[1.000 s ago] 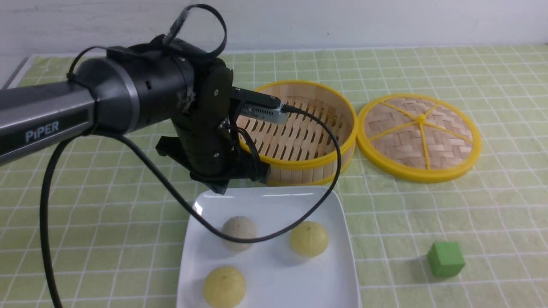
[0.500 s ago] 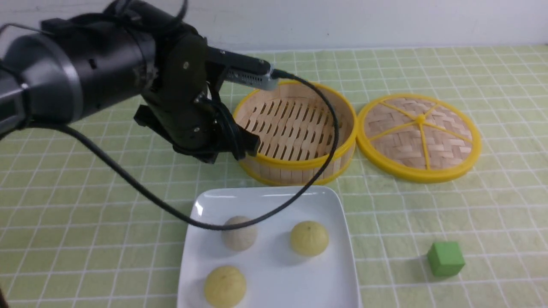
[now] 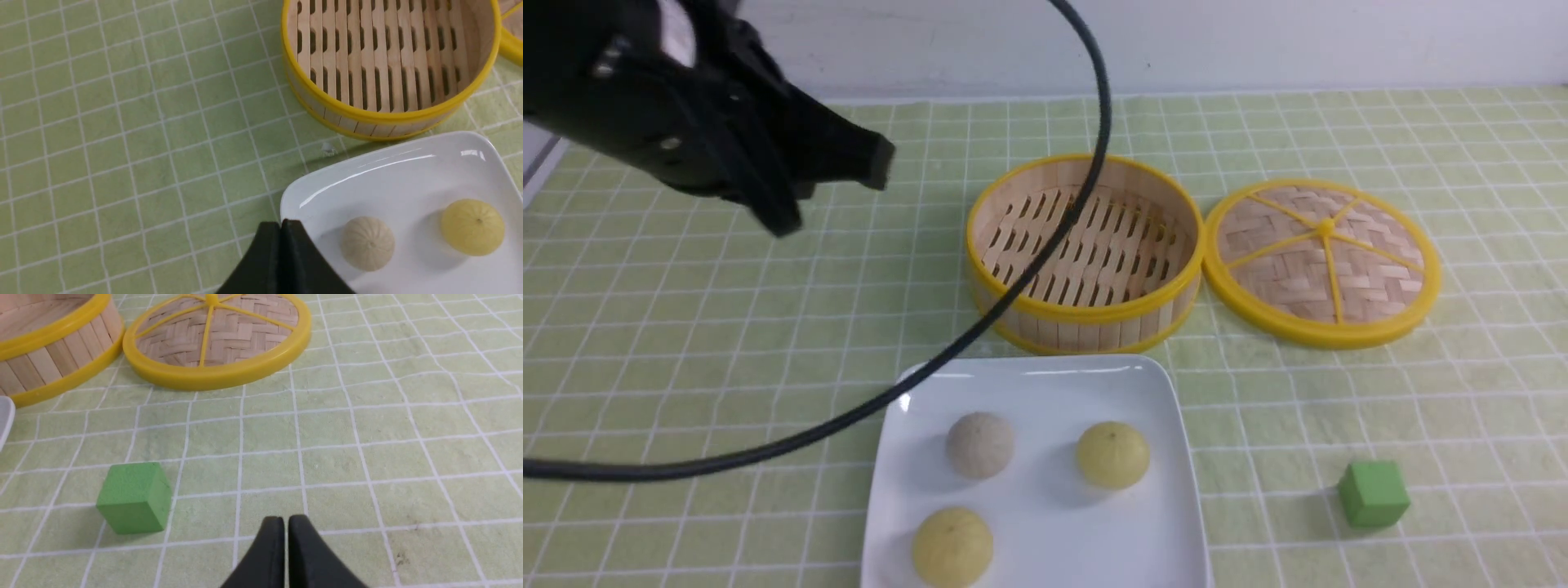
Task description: Put the steamed buns into the plate on the green tablecloth.
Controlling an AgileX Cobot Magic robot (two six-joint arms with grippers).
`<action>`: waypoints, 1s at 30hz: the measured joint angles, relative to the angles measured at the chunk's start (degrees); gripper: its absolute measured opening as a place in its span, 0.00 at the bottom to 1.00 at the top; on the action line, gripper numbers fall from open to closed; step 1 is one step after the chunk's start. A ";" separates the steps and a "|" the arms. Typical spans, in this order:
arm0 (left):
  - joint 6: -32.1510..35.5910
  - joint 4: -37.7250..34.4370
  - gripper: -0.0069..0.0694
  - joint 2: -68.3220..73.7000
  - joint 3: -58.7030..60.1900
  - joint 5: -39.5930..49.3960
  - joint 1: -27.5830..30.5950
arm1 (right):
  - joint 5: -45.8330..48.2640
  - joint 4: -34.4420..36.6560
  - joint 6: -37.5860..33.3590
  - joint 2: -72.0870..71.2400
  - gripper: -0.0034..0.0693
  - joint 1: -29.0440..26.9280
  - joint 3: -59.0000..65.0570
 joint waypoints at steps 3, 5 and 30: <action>0.00 0.42 0.10 -4.60 1.81 0.65 0.00 | 0.00 0.00 0.06 0.00 0.10 0.00 0.00; -0.06 0.42 0.10 -7.88 3.73 0.90 0.00 | 0.00 0.00 0.12 0.00 0.10 0.00 0.00; -20.79 7.10 0.12 -46.08 62.55 -50.25 0.00 | -0.03 0.11 0.12 0.00 0.16 0.00 0.00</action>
